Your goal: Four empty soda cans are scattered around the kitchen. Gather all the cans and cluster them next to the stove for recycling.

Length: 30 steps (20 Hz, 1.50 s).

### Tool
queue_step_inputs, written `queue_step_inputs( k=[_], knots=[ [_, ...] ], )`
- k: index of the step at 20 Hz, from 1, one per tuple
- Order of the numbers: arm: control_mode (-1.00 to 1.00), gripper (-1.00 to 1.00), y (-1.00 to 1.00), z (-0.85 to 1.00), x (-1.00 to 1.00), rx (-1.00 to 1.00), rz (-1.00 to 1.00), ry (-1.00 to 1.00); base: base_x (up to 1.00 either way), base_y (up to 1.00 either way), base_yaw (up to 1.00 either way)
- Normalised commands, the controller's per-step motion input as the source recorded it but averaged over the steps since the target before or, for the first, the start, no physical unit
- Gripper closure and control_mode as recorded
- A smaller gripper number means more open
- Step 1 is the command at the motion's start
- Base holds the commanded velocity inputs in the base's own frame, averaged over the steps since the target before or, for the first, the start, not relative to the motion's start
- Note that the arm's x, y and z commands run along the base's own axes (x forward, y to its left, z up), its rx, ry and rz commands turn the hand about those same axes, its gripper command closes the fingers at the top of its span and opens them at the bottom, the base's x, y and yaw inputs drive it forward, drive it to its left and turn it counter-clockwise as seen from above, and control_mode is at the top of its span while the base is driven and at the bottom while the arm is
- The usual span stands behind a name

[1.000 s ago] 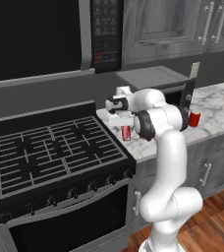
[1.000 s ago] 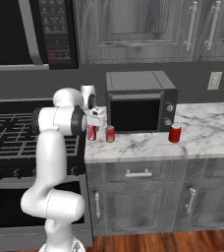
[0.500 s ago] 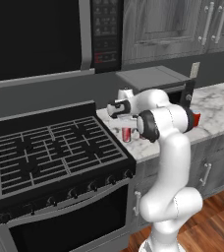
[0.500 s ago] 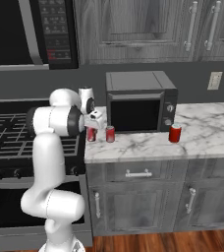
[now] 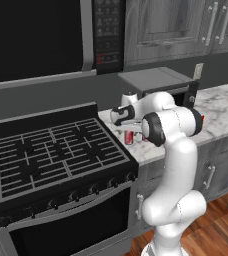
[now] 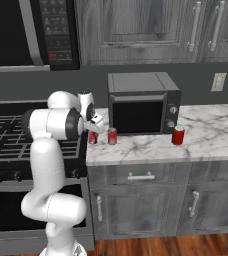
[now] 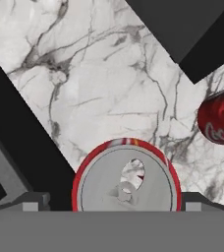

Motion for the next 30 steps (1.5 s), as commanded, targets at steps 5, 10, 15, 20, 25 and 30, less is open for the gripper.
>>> queue_step_inputs(
  k=[5,10,15,20,25,30],
  knots=[
    [-1.00,-1.00,0.00,-0.02,0.00,0.00,-0.02,-0.14,0.00,0.00,0.00],
    [-1.00,-1.00,0.00,0.00,0.00,0.00,-0.01,-0.09,0.00,0.00,0.00],
    [-1.00,-1.00,-0.01,0.00,-0.09,0.00,0.00,-0.03,0.00,0.00,0.00],
    [-1.00,-1.00,-0.03,0.05,-0.05,0.00,0.00,0.00,0.00,0.00,0.00],
    [-1.00,-1.00,-0.02,0.10,-0.01,0.00,0.00,0.00,0.00,0.00,0.00],
    [-1.00,-1.00,-0.01,0.11,-0.01,0.00,0.00,0.00,0.00,0.00,0.00]
  ],
)
